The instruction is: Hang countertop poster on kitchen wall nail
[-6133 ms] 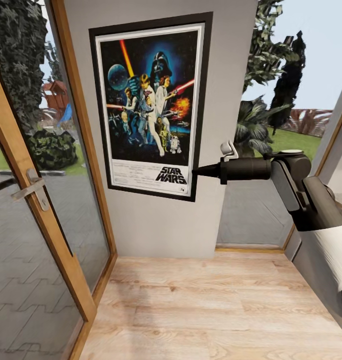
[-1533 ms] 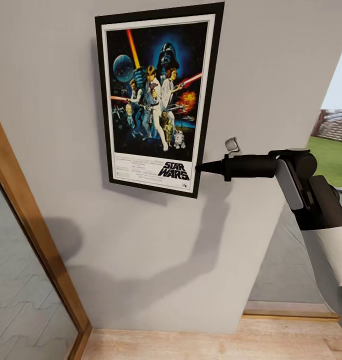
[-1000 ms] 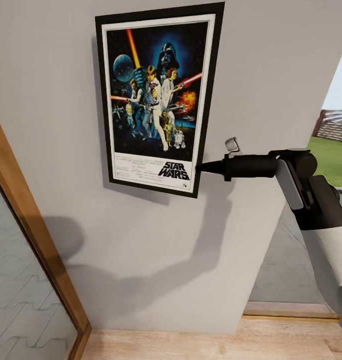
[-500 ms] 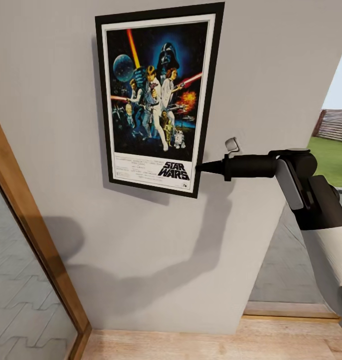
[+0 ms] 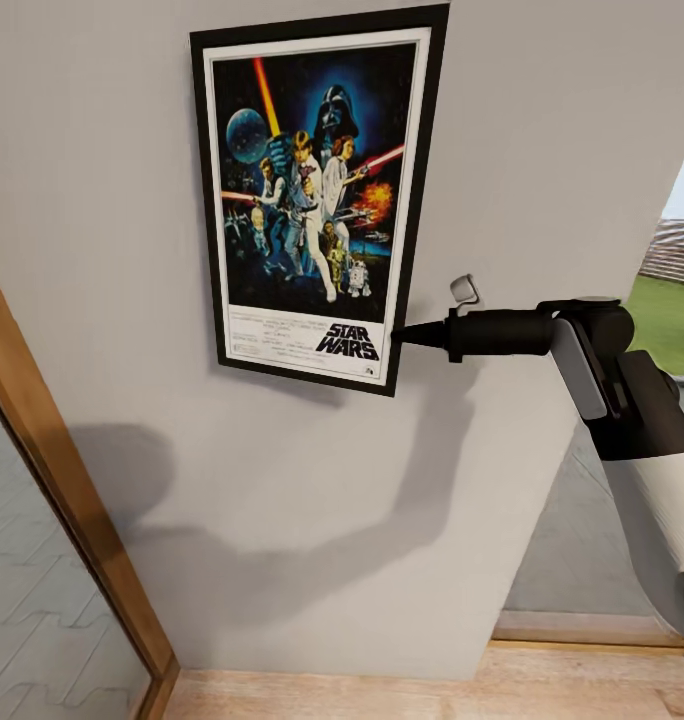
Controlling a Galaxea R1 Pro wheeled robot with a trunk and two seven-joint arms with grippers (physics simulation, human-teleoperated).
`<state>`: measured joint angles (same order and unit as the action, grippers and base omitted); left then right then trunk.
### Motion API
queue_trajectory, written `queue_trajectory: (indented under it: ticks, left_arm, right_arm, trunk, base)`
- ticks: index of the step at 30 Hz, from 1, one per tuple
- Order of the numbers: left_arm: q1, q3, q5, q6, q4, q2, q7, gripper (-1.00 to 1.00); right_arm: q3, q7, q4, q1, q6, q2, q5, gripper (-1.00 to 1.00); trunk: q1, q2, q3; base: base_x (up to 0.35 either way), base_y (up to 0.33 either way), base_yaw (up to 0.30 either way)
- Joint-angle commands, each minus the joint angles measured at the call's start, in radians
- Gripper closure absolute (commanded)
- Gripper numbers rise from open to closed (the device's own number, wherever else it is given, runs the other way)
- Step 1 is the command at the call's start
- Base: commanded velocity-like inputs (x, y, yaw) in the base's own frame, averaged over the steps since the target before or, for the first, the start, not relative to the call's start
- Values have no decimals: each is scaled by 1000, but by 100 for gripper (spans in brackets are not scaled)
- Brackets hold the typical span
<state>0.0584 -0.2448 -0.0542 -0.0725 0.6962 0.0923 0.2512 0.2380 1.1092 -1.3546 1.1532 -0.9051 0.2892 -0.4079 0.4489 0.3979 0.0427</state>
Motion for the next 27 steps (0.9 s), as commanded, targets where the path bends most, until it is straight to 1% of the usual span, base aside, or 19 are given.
queue_trajectory:
  ticks: [1,8,14,15,27]
  left_arm:
    - [0,-2,-6,0,1,0,6,-100]
    - [0,-2,-6,0,1,0,6,-100]
    - [0,-2,-6,0,2,0,6,-100]
    - [0,-5,-5,-4,7,-5,6,-100]
    - [0,-5,-5,-4,8,-5,6,-100]
  right_arm:
    - [1,0,0,1,-5,1,-4,100]
    - [1,0,0,1,-5,1,-5,100]
    - [1,0,-1,1,-5,1,-5,100]
    - [0,0,-1,0,-4,1,-6,100]
    - [0,0,-1,0,-4,1,-6,100]
  trunk:
    - [1,2,2]
    - [1,2,2]
    - [1,2,2]
    - [1,2,2]
    - [1,2,2]
  base:
    - [158,0,0]
    - [69,0,0]
    - [7,0,0]
    - [0,0,0]
    - [0,0,0]
